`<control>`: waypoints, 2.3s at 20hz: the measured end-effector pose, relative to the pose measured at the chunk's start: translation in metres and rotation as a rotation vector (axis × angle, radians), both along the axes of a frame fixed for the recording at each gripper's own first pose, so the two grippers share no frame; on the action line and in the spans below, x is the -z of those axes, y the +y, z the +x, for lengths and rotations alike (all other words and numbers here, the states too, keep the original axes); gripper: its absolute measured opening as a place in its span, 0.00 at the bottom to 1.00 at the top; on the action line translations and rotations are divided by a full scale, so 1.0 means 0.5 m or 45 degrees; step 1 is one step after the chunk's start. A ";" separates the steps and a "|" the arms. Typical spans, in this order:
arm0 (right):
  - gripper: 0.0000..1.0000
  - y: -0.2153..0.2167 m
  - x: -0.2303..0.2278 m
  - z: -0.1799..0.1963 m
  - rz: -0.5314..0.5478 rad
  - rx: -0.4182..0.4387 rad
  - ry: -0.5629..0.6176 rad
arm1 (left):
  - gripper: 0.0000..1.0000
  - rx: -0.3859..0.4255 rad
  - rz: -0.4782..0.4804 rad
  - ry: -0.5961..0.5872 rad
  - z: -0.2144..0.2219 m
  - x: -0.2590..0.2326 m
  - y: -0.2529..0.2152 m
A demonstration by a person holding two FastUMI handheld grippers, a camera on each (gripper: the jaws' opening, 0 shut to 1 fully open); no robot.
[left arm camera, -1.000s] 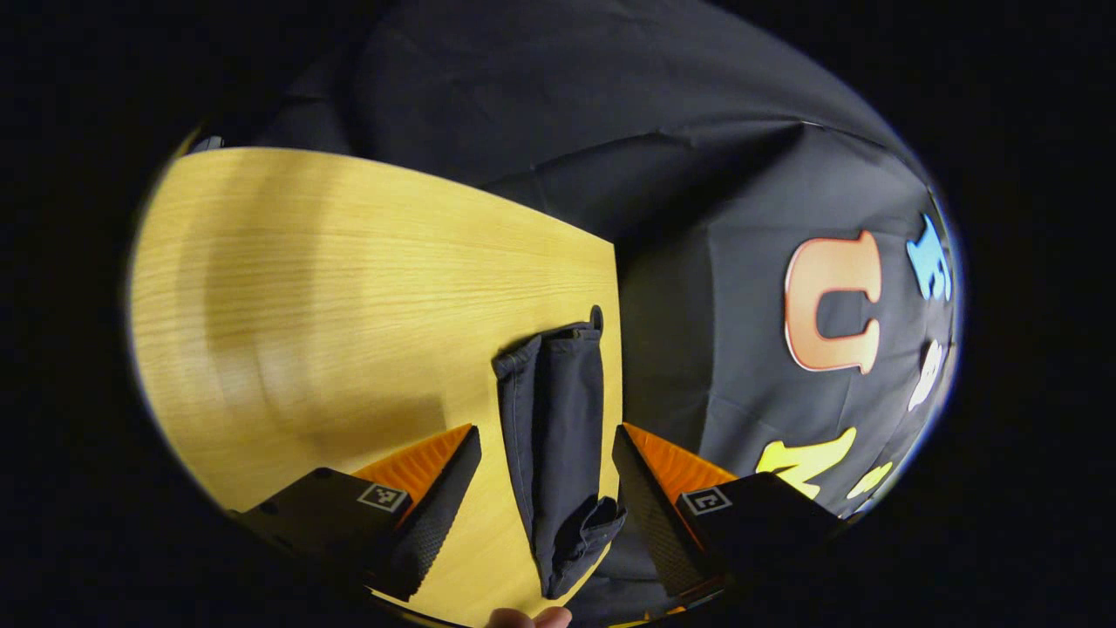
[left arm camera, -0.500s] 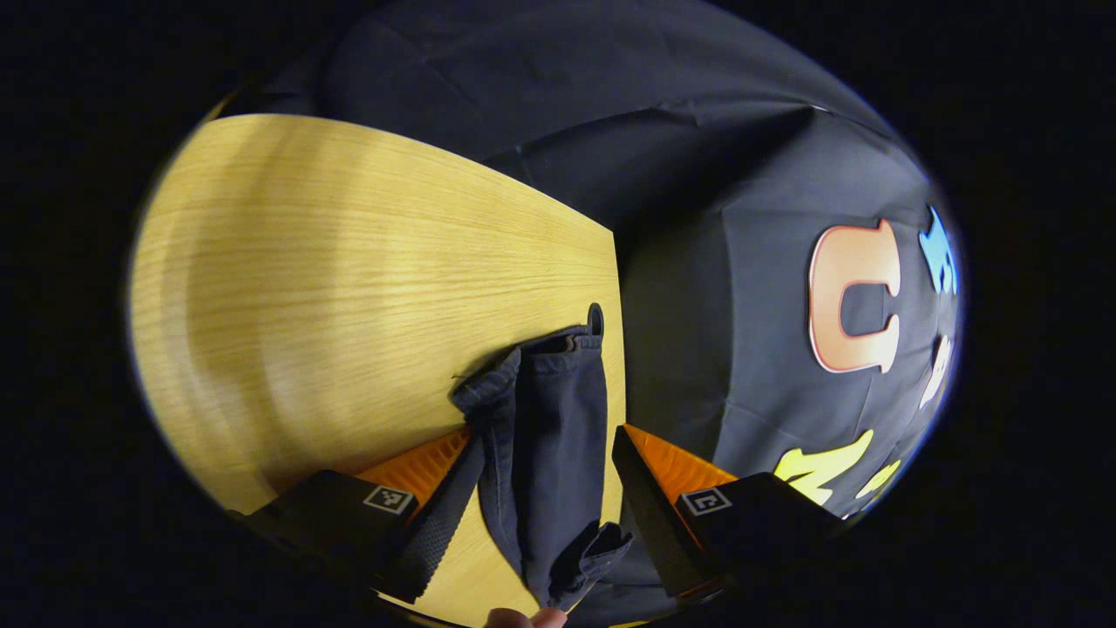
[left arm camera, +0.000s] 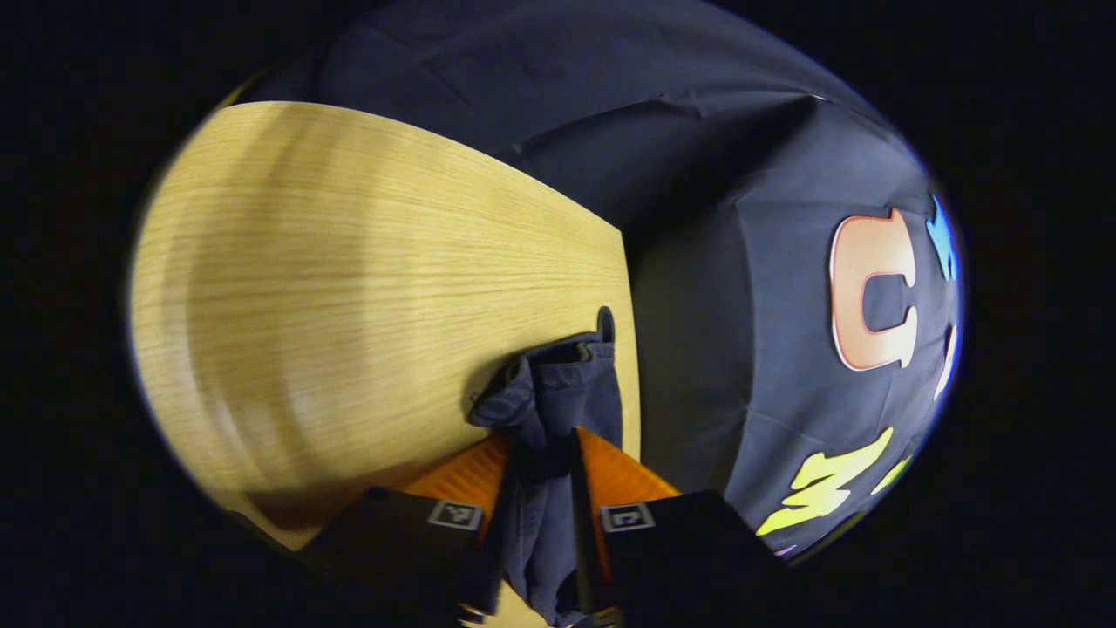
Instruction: Grasp the waist and the cuffs of the jeans and fold them to make the two legs overlap; first hold the waist and fold one-third of the jeans toward the cuffs, then hold the cuffs and fold the remaining one-third in the same direction to finish folding.
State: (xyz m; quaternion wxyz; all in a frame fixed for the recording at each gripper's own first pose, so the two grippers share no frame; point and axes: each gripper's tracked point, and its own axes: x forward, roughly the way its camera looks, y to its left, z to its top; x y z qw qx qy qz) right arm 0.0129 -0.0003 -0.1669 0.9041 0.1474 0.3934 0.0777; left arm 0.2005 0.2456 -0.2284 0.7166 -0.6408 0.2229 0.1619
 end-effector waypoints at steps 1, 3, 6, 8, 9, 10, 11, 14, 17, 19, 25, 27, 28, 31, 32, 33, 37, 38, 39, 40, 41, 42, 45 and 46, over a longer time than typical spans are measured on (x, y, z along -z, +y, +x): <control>0.99 -0.006 -0.003 -0.009 -0.004 0.008 -0.010 | 0.17 0.006 0.010 -0.002 -0.002 -0.008 0.000; 1.00 -0.025 -0.012 -0.019 -0.017 0.037 -0.038 | 0.12 0.035 0.063 -0.032 0.000 -0.039 -0.008; 0.99 -0.085 -0.024 -0.022 -0.164 0.097 -0.138 | 0.08 0.104 0.185 -0.098 0.007 -0.126 -0.025; 0.99 -0.107 -0.035 -0.036 -0.225 0.117 -0.189 | 0.08 0.164 0.272 -0.143 0.006 -0.192 -0.050; 0.99 -0.115 -0.039 -0.046 -0.228 0.129 -0.205 | 0.08 0.194 0.324 -0.163 0.007 -0.223 -0.068; 0.94 -0.121 -0.042 -0.054 -0.224 0.137 -0.212 | 0.08 0.224 0.380 -0.185 0.007 -0.256 -0.086; 0.94 -0.127 -0.044 -0.064 -0.213 0.151 -0.219 | 0.08 0.259 0.442 -0.211 0.009 -0.290 -0.111; 0.99 -0.145 -0.056 -0.102 -0.181 0.176 -0.239 | 0.08 0.382 0.634 -0.301 0.015 -0.389 -0.217; 0.99 -0.162 -0.054 -0.156 -0.181 0.230 -0.260 | 0.08 0.524 0.828 -0.391 0.047 -0.452 -0.360; 0.98 -0.185 -0.042 -0.200 -0.177 0.287 -0.236 | 0.08 0.581 0.965 -0.420 0.062 -0.465 -0.452; 0.99 -0.310 -0.024 -0.304 -0.238 0.507 -0.157 | 0.08 0.848 1.192 -0.504 0.022 -0.391 -0.711; 0.98 -0.343 -0.018 -0.332 -0.278 0.551 -0.127 | 0.08 0.949 1.282 -0.493 0.024 -0.328 -0.783; 0.98 -0.353 -0.017 -0.340 -0.287 0.565 -0.112 | 0.08 0.991 1.311 -0.475 0.027 -0.290 -0.807; 0.99 -0.370 -0.018 -0.347 -0.305 0.566 -0.093 | 0.08 1.092 1.369 -0.376 0.023 -0.179 -0.848; 0.94 -0.371 -0.018 -0.343 -0.313 0.556 -0.090 | 0.08 1.097 1.384 -0.351 0.015 -0.158 -0.846; 0.94 -0.369 -0.012 -0.334 -0.316 0.543 -0.086 | 0.08 1.093 1.396 -0.331 0.022 -0.138 -0.850; 0.94 -0.351 -0.004 -0.301 -0.298 0.484 -0.076 | 0.11 1.083 1.356 -0.292 0.016 -0.095 -0.863; 0.99 -0.346 -0.004 -0.291 -0.298 0.469 -0.078 | 0.00 1.074 1.354 -0.275 0.012 -0.089 -0.862; 0.99 -0.341 -0.001 -0.283 -0.297 0.450 -0.079 | 0.19 1.070 1.353 -0.273 0.015 -0.087 -0.866; 0.99 -0.336 -0.002 -0.275 -0.298 0.433 -0.081 | 0.24 1.077 1.355 -0.269 0.010 -0.087 -0.875; 0.94 -0.332 -0.004 -0.266 -0.295 0.416 -0.083 | 0.41 1.093 1.362 -0.276 0.009 -0.091 -0.887; 0.94 -0.328 -0.005 -0.259 -0.299 0.401 -0.085 | 0.54 1.114 1.383 -0.289 0.001 -0.100 -0.897; 0.94 -0.302 -0.020 -0.228 -0.313 0.334 -0.138 | 0.86 1.135 1.416 -0.356 -0.018 -0.152 -0.912; 0.99 -0.292 -0.027 -0.218 -0.313 0.313 -0.162 | 0.87 1.131 1.418 -0.390 -0.028 -0.179 -0.914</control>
